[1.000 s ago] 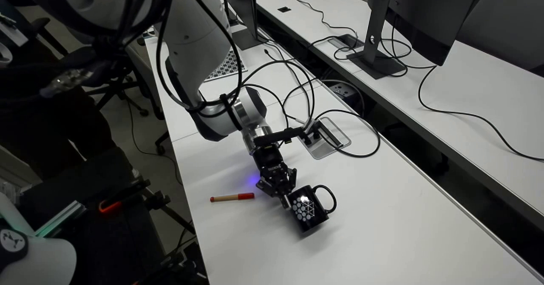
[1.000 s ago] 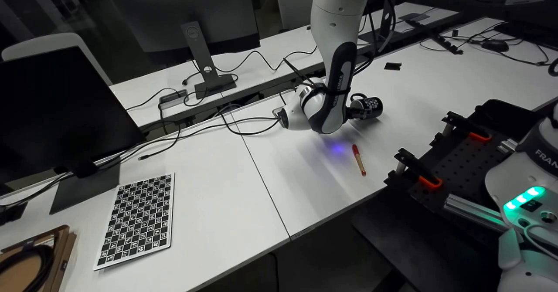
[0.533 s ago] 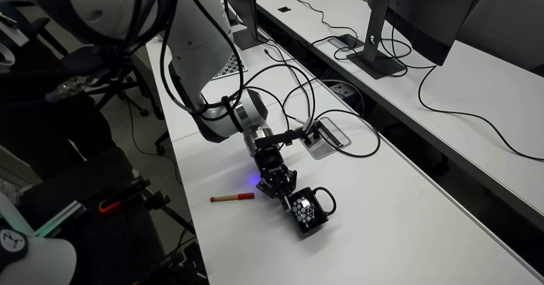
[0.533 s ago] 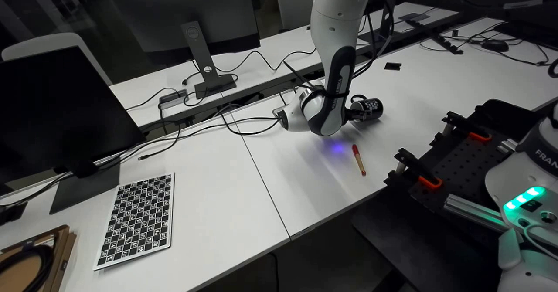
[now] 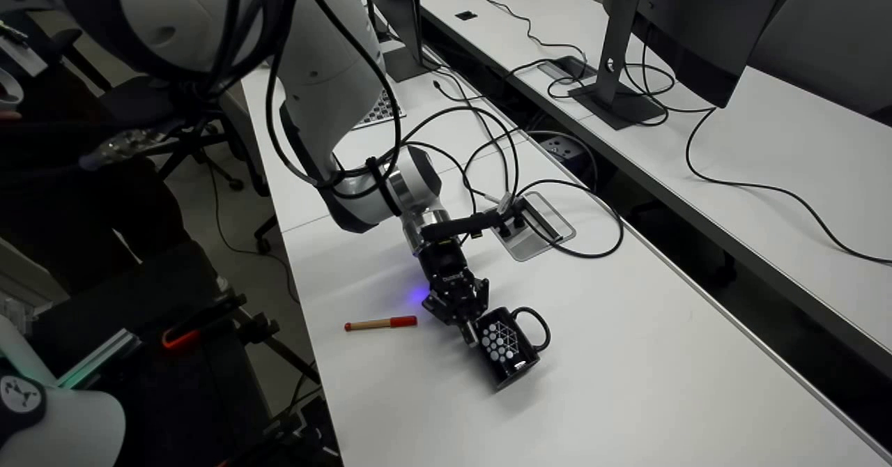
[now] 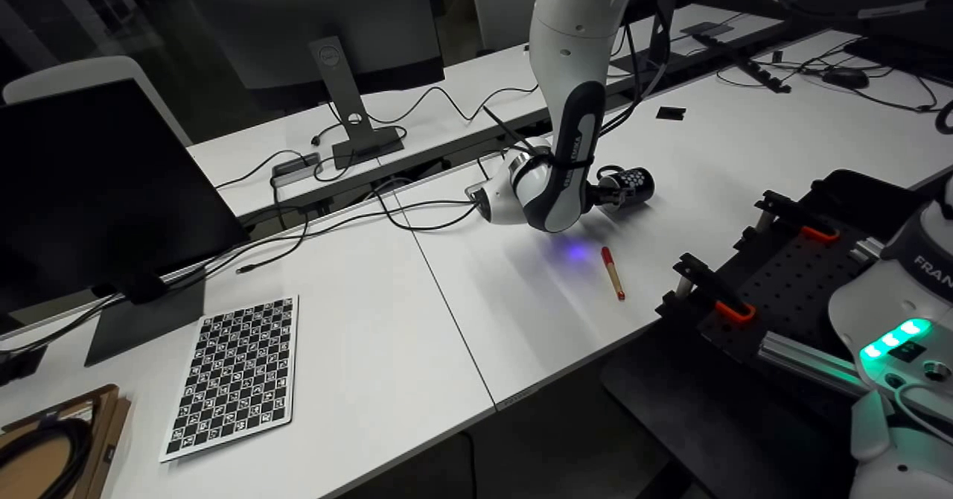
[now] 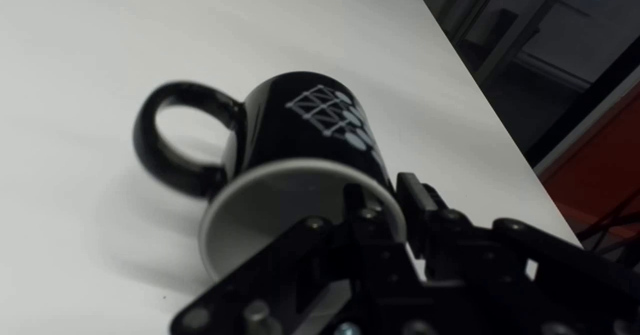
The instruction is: Make the cup lie down
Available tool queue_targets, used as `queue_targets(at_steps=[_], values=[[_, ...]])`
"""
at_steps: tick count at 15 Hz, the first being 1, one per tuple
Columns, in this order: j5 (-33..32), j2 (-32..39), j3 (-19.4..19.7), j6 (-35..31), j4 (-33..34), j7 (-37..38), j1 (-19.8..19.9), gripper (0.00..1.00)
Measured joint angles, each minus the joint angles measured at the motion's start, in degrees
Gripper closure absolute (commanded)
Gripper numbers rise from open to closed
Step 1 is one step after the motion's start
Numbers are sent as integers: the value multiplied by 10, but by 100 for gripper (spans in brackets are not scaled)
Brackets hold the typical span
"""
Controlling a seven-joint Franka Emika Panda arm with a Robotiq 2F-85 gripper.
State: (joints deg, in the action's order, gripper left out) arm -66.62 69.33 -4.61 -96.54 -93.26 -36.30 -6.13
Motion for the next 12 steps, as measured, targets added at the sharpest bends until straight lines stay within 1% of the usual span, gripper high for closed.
queue_targets(at_steps=[2, 7, 12], values=[[1, 0, 0, 2, 2, -3, 0, 34], [2, 0, 0, 11, 6, -12, 0, 0], [2, 0, -1, 15, 9, -15, 0, 0]])
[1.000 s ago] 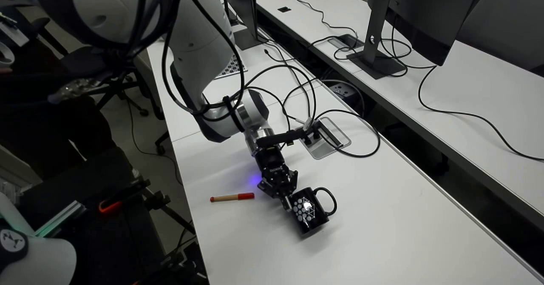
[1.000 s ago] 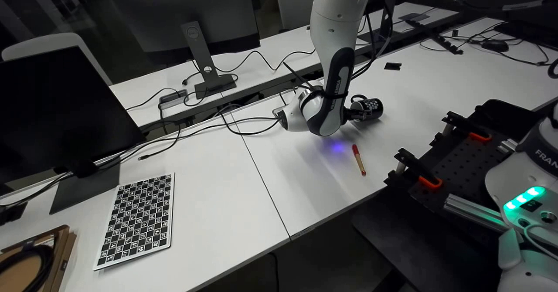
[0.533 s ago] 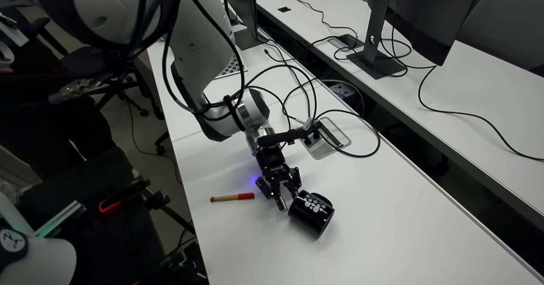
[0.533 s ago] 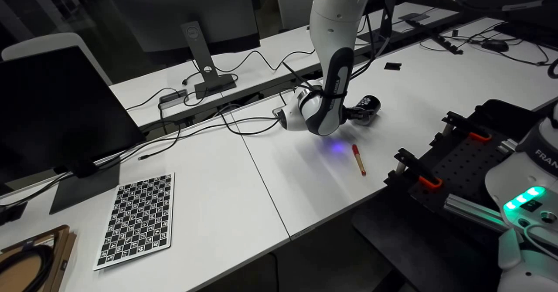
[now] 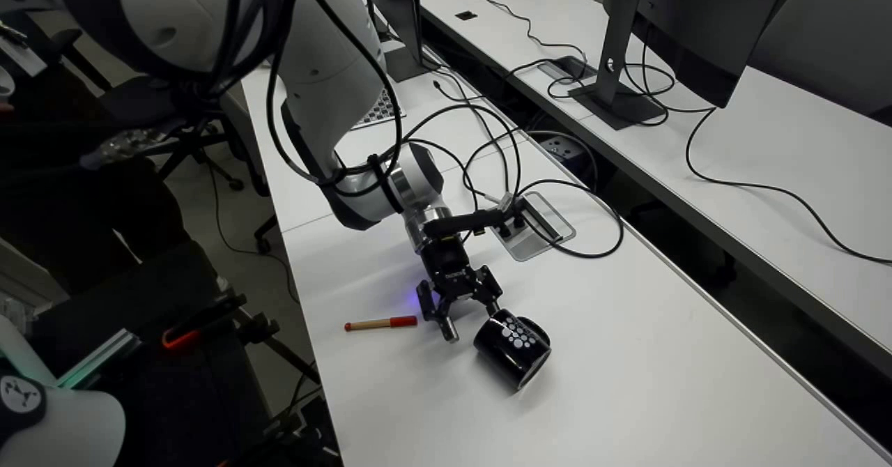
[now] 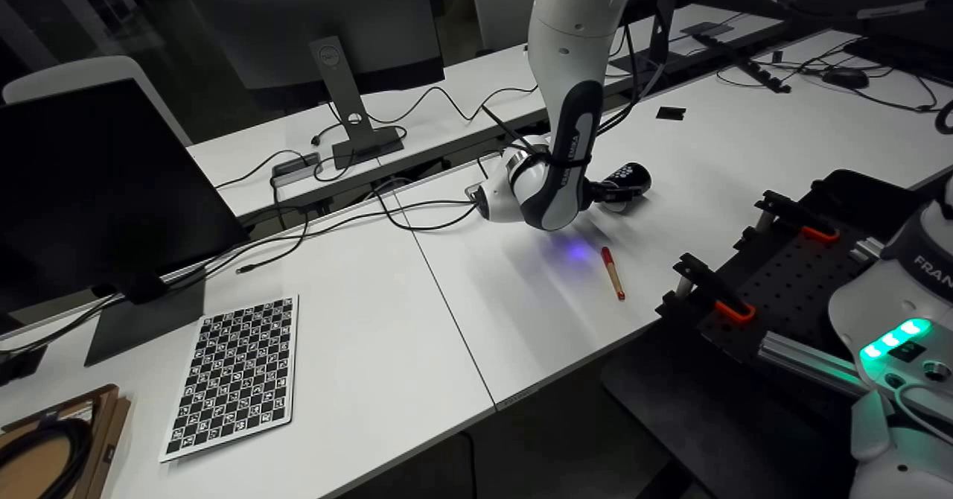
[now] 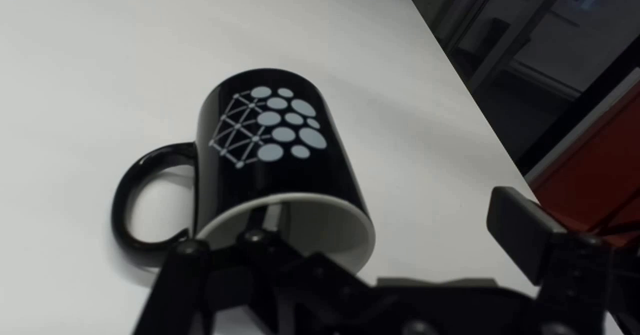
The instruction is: Make the cup lie down
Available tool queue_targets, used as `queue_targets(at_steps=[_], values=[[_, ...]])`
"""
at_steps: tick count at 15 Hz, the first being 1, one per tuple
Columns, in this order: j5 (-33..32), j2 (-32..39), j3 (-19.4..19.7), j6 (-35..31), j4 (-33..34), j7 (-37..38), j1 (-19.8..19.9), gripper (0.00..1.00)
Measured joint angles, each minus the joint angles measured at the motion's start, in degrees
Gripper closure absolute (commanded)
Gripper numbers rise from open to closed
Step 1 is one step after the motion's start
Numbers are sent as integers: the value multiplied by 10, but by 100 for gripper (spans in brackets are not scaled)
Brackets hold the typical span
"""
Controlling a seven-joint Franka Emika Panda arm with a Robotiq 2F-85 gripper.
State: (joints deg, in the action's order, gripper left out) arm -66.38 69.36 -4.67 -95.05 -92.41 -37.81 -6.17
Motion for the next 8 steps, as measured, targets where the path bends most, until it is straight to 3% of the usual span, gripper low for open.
queue_targets(at_steps=[8], values=[[0, -7, -13, -2, -6, 0, 0, 0]])
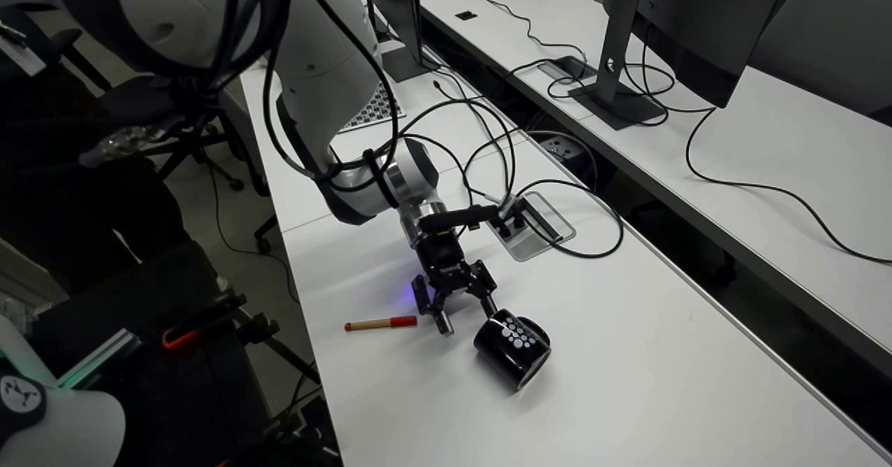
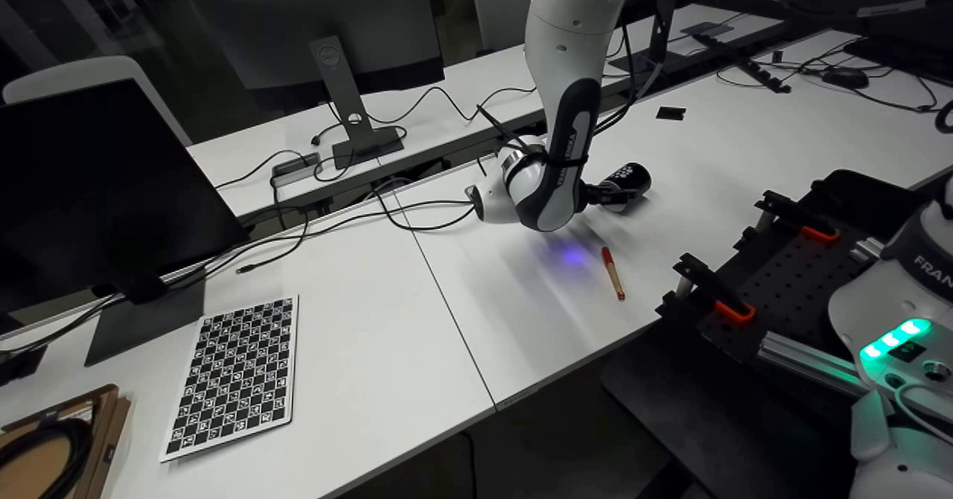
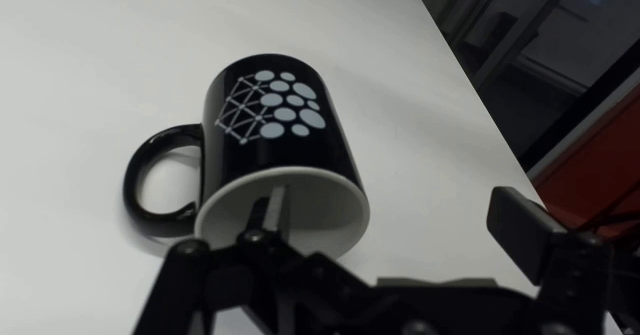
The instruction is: Make the cup lie down
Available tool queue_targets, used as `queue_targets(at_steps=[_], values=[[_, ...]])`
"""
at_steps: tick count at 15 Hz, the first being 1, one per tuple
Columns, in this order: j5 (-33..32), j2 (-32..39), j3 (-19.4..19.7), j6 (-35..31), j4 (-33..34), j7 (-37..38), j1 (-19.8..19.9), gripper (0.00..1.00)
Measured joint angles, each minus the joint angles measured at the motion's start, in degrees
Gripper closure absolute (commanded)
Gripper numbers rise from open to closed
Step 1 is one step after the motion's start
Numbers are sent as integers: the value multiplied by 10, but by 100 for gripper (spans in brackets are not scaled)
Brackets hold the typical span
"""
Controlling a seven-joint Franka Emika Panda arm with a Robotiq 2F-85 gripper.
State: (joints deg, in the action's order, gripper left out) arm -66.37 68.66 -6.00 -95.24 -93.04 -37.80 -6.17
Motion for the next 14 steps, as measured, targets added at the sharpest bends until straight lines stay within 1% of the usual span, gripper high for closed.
queue_targets(at_steps=[4, 7, 11, 14], values=[[-1, -24, -10, -12, -27, 3, 0, 0], [-8, -58, -18, -53, -68, 5, 1, 0], [-62, -130, -21, -141, -157, 27, 3, 0], [-133, -194, -19, -215, -227, 69, 11, 0]])
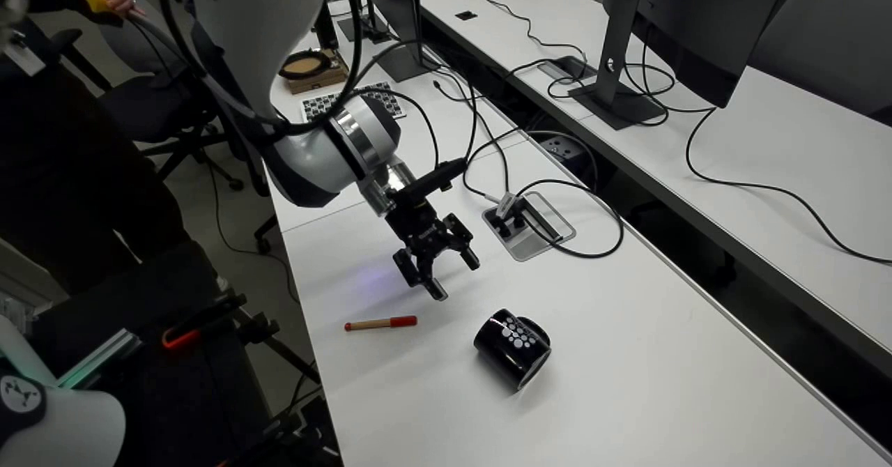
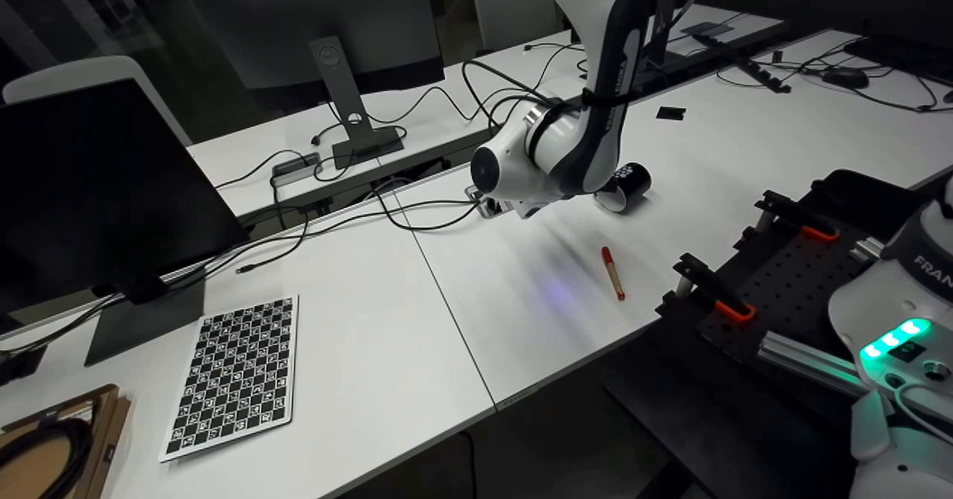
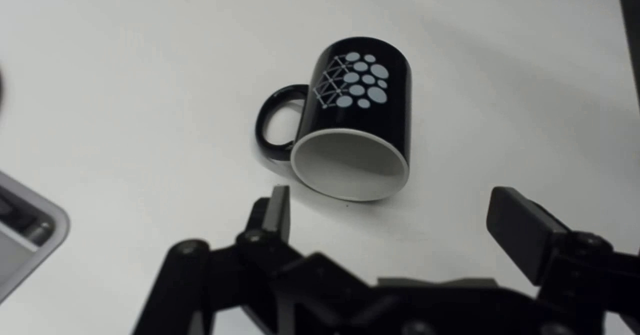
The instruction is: Make the cup lie down
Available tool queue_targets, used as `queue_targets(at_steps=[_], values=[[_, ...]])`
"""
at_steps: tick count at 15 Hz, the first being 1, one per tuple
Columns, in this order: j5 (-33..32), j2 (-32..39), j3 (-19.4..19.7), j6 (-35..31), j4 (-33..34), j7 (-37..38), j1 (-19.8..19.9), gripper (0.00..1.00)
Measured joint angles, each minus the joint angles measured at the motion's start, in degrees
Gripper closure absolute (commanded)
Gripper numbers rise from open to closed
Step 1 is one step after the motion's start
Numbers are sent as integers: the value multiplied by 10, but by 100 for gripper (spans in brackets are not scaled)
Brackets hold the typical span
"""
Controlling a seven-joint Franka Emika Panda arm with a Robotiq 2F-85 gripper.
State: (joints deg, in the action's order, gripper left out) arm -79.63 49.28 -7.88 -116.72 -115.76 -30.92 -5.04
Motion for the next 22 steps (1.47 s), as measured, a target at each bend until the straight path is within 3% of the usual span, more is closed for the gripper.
queue_targets(at_steps=[6, 12, 19, 21, 22], values=[[-174, -90, 22, -174, -84, 82, 43, 0], [-362, -118, 43, -313, -94, 165, 86, 0], [-648, -120, 44, -321, -89, 246, 100, 0], [-707, -120, 43, -308, -90, 246, 98, 0], [-706, -120, 37, -298, -89, 235, 98, 0]])
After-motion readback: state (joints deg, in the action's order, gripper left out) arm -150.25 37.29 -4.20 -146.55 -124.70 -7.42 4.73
